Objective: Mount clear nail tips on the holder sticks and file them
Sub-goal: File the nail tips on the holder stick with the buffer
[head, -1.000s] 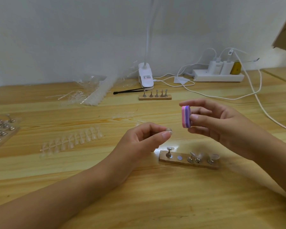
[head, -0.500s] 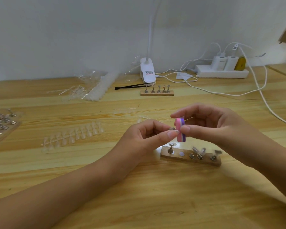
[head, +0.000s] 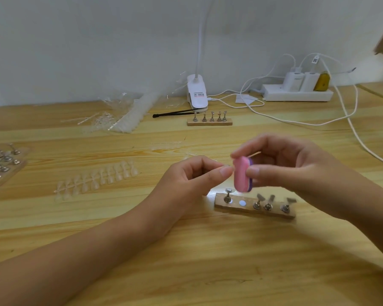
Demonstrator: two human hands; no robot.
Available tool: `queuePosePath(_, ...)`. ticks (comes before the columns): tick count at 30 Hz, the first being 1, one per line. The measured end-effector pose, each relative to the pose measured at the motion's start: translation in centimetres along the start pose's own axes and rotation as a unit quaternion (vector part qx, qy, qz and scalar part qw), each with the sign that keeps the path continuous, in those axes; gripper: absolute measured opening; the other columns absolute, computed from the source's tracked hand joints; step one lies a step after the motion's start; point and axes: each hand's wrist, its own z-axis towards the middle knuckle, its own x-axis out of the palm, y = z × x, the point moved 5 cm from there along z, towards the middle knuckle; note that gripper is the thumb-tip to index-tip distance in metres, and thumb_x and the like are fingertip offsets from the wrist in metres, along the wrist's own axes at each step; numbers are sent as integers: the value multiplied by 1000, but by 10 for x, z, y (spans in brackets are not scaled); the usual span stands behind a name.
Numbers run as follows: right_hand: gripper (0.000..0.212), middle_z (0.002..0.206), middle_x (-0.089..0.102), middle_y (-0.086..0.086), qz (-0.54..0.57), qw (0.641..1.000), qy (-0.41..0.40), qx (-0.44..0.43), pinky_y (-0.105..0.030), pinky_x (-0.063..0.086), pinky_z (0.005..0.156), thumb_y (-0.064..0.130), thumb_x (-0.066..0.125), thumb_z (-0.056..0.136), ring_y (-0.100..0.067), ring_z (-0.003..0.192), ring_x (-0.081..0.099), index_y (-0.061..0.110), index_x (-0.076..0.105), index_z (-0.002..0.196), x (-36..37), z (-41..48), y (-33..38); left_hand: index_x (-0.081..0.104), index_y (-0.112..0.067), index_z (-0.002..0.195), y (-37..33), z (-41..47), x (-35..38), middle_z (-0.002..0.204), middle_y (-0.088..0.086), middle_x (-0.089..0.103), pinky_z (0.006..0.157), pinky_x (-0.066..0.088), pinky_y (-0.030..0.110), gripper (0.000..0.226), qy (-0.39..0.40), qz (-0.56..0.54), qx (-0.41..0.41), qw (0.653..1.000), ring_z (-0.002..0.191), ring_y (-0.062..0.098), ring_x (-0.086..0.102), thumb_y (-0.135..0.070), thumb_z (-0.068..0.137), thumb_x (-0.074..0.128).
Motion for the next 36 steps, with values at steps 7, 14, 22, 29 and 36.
queuePosePath(7,25,94,76,-4,12,999,-44,1,-19,55,78,26,72,82,-17,90,73,25,71,107,2,1,-2,70,-17,89,-3,-2,2,65,-21,62,63,42,7,17,17,0,20,1000,62,-6,55,-34,84,72)
queuePosePath(14,25,93,76,-3,11,999,-45,-6,-18,55,78,23,71,80,-16,89,73,26,74,105,-3,1,0,69,-12,90,-7,-3,5,67,-20,65,62,43,5,24,6,-10,21,1000,62,-7,58,-33,76,68)
queuePosePath(22,29,91,76,-2,-11,999,-36,10,-16,54,75,27,71,77,-13,85,73,26,75,106,-3,0,3,68,-12,90,-6,-4,6,68,-20,64,62,42,5,26,0,4,16,1000,62,-8,56,-35,76,68)
queuePosePath(29,27,90,77,-3,-8,999,-29,13,-14,54,73,27,72,75,-13,84,74,25,75,102,2,0,3,67,-16,85,-7,-3,5,60,-22,58,60,40,5,26,-9,20,20,1000,58,-7,53,-40,76,65)
queuePosePath(36,27,91,76,-1,-16,999,-12,31,-14,53,73,30,72,76,-12,84,73,27,75,102,2,-1,2,66,-19,83,-5,-2,6,62,-22,59,61,40,5,22,-3,22,18,1000,59,-7,53,-40,78,70)
